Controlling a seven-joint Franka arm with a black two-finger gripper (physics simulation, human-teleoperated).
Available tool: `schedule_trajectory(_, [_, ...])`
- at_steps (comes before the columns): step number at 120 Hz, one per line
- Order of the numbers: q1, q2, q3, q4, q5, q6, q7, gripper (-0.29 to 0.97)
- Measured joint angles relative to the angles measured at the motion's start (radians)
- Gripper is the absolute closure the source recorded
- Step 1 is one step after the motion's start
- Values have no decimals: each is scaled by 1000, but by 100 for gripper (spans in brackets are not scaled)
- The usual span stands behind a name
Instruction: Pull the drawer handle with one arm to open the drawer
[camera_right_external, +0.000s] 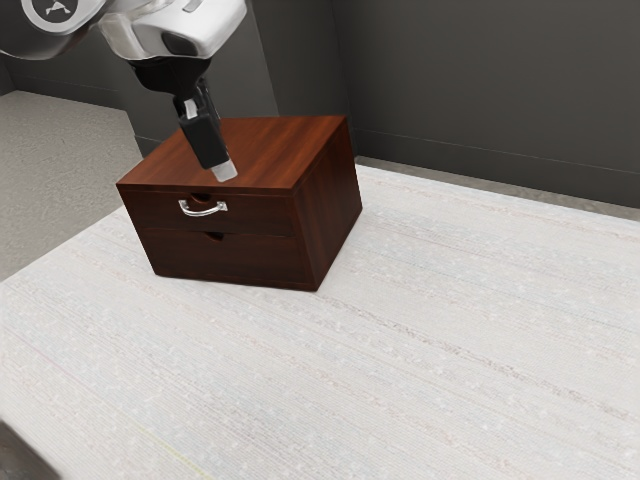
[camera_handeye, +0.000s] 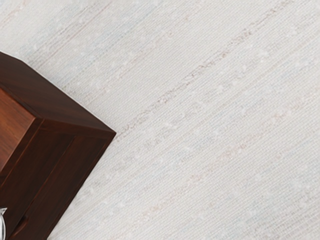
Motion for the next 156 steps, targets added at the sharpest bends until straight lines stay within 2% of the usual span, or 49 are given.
schedule_trajectory(22, [-1,0,1,0,-1,0,10,0])
schedule_trajectory(31, [-21,0,30,0,-6,0,12,0])
schedule_trajectory(44, [5,-8,34,5,1,-2,26,0])
schedule_trajectory(67, [24,75,33,-51,-13,3,110,0])
schedule_trajectory(88, [10,79,33,-66,-30,14,202,0])
schedule_trajectory(103, [2,-72,14,-325,-46,100,269,0])
schedule_trajectory(120, [14,-317,12,-606,-38,247,333,0])
schedule_trajectory(140, [2,-379,32,-671,-8,338,393,0])
schedule_trajectory(144, [-48,-387,68,-674,12,349,404,0])
schedule_trajectory(149, [-168,-397,177,-678,40,361,416,0])
schedule_trajectory(156, [-284,-423,300,-689,86,376,432,0])
